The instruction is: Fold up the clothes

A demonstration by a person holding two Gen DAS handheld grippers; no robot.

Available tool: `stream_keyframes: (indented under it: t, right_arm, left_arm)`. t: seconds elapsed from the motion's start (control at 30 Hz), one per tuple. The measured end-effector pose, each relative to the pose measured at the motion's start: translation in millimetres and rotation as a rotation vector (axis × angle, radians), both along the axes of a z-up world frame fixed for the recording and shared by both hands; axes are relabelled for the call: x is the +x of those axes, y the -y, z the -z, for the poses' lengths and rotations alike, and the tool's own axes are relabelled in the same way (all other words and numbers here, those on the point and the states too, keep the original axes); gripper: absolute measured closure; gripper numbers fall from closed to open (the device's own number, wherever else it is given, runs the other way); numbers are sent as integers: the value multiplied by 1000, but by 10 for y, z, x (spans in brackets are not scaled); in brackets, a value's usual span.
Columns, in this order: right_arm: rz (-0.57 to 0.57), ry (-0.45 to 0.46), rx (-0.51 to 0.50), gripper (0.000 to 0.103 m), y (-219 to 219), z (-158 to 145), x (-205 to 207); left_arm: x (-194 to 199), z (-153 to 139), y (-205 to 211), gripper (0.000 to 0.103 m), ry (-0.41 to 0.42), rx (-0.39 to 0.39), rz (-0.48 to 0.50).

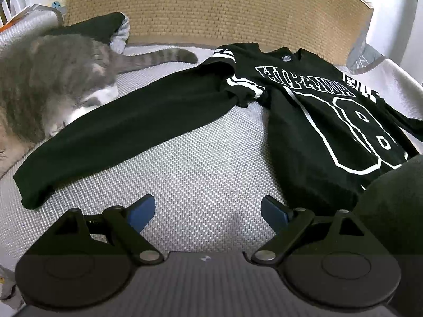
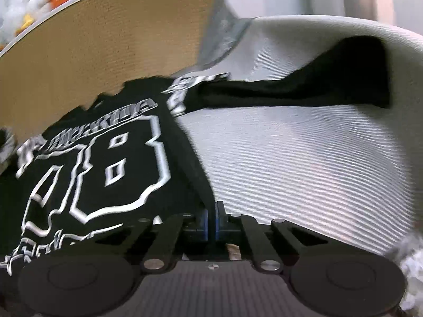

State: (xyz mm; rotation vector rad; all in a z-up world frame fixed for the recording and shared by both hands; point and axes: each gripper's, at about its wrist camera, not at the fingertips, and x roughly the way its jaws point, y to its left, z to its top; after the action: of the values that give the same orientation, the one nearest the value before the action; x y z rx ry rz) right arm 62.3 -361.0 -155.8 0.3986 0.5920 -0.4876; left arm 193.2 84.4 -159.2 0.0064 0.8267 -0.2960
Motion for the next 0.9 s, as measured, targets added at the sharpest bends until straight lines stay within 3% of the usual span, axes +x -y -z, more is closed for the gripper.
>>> stream_keyframes:
  t: [0.07,0.23,0.4,0.47,0.67,0.9]
  right_arm:
    - [52,22,66,99,51,-14,-95]
    - [33,-30,-18,98,-84,-51,-59]
    - [-7,40,-26,85,-114,-139,-114]
    - [-25,72,-53,74,-168,-184,-143]
    - [-132,65,-110,69,-400,-192,-69]
    - [-218,-10,-143,69,-651,-157,75]
  left_arm:
    - [-6,-6,1,13,6,2,9]
    - [4,20,20,13,6,6,31]
    - [-32,58,70,13,11,-17,86]
    - [-33,70,82,13,7,-43,87]
    - [-30,104,104,15,-6,-86,98]
    - [-74,124,135,31,-12,-56,200]
